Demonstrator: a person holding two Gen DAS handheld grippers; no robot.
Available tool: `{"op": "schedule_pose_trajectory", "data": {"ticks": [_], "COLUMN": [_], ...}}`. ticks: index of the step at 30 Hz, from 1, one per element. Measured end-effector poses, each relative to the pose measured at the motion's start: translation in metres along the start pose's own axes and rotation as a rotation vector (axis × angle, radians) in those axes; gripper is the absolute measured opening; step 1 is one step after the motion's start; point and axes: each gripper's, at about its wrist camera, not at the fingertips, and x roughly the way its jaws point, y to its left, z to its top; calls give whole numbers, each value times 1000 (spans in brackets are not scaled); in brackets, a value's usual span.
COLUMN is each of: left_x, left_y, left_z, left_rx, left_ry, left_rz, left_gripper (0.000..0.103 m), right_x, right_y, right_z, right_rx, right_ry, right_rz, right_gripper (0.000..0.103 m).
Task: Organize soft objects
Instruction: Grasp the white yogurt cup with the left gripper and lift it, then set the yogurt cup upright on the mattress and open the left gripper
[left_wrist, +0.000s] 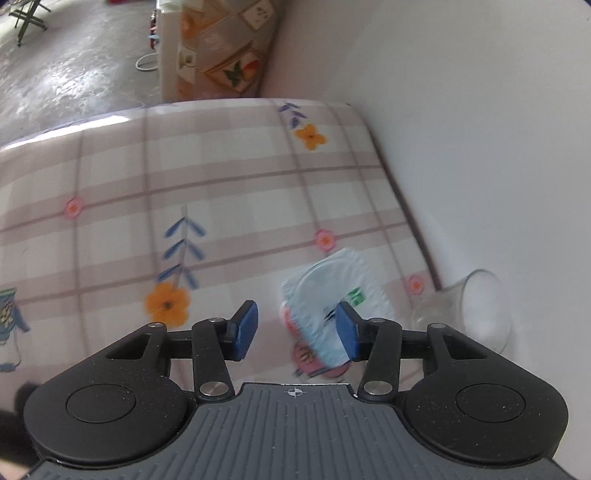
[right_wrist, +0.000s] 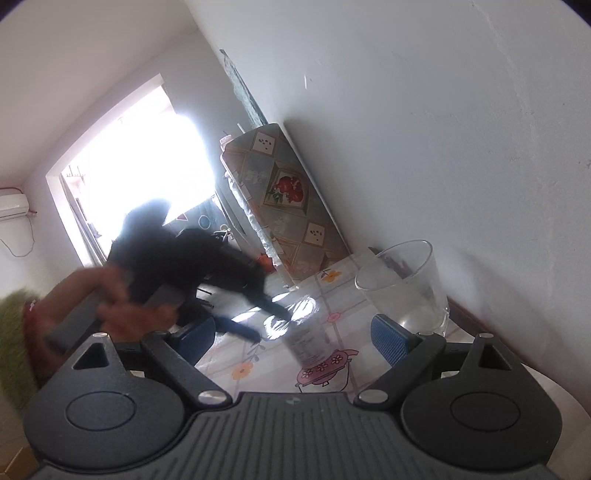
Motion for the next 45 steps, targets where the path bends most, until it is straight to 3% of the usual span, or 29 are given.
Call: {"op": "schedule_pose_trajectory", "data": {"ticks": [5,9,12,17,20,24,29,39,45], "left_x": [-15,-32,-45,-47,-32,-5,19,31,28], "left_y": [11,9,1,-25,-35,-40,-37,-46,-51], "left_z": [-13,-31,-49,-72,-74,-65,-56,-60,-67], "left_rx": [16,99,228,499,604,662,641,650,637], "left_ry": [-51,-124,-206,-317,-312,-258,-225,-230,-216], "left_rz": [-10,-27,-14,104,147,171,165,155,140], "left_gripper": [49,71,82,84,85,84,81,56,56], "right_x": [8,8,14,44,67,99,127,141,138], "right_y": [0,-9,-16,-20,-15,-15,-26,-34,-33], "right_z": [4,12,21,34,35,30,18,13,13], "right_rx": [25,113,194,297,294,315,349,364,379], "right_ry": [32,49,68,127,150,217,274,299,324], "right_rz": [27,70,120,141,108,55,13,55,77], "right_gripper": [83,76,69,59,59,56,51,25,23]}}
